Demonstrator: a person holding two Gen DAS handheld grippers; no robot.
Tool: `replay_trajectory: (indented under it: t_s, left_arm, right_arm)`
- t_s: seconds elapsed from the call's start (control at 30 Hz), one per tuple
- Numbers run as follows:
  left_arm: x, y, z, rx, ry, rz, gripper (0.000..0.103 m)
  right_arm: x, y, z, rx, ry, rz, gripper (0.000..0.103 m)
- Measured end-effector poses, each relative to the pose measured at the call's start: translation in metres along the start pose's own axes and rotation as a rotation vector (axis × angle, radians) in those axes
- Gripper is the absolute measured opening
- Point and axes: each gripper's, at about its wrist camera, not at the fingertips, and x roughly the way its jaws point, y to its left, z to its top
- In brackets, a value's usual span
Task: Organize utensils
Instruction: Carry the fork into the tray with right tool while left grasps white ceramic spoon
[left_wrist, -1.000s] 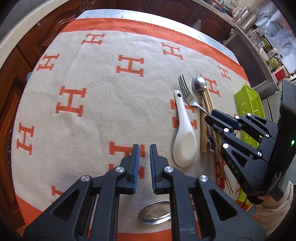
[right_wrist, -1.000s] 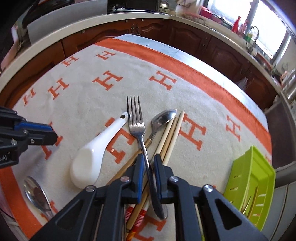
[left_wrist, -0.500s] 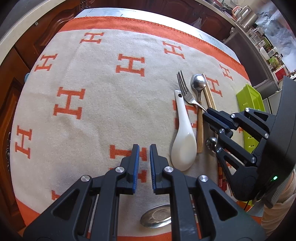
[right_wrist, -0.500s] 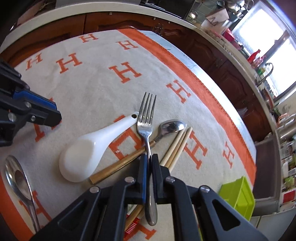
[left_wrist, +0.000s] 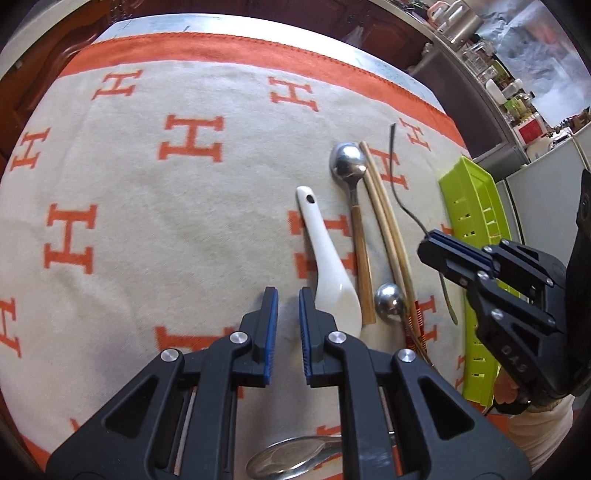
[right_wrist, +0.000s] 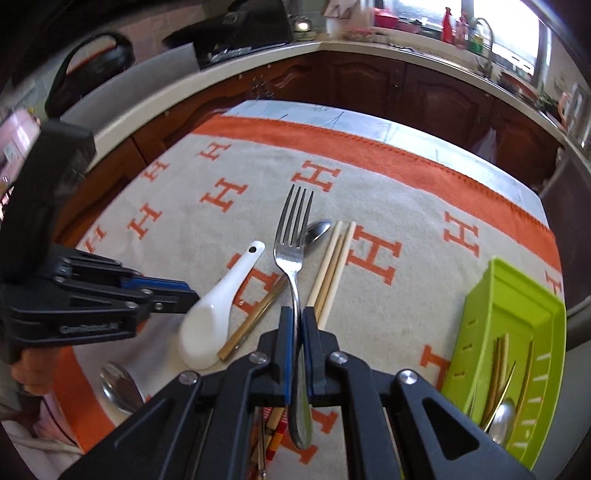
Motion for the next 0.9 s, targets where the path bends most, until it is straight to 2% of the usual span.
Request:
replay_trajectory:
  t_s: [0.23, 0.33, 0.37, 0.4, 0.6, 0.9]
  left_arm:
    - [0.0, -0.001, 0.005, -0.036, 0.008, -0.076, 0.011]
    - [-0.005, 0.005, 0.006, -0.076, -0.012, -0.136, 0.027]
    - [-0.007, 0.007, 0.005, -0.089, -0.02, -0.154, 0.036]
    - [-0.01, 0.008, 0.005, -0.099, -0.029, -0.169, 0.039]
    - [-0.01, 0.005, 0.005, -0.102, -0.034, -0.183, 0.039]
    - [0.006, -0.022, -0.006, -0.025, -0.008, -0.129, 0.039]
  right_arm:
    - [-0.035, -0.019, -0.011, 0.108, -0.085, 0.034, 0.004]
    - [-0.054, -0.03, -0.018, 0.159, -0.127, 0.034, 0.004]
    - [-0.059, -0.035, -0.021, 0.177, -0.138, 0.033, 0.004]
    - [-0.066, -0.04, -0.025, 0.199, -0.151, 0.029, 0.004]
    - [-0.088, -0.078, -0.053, 0.323, -0.177, -0.03, 0.004]
    - [-0.084, -0.12, -0.103, 0.513, -0.115, -0.056, 0.005]
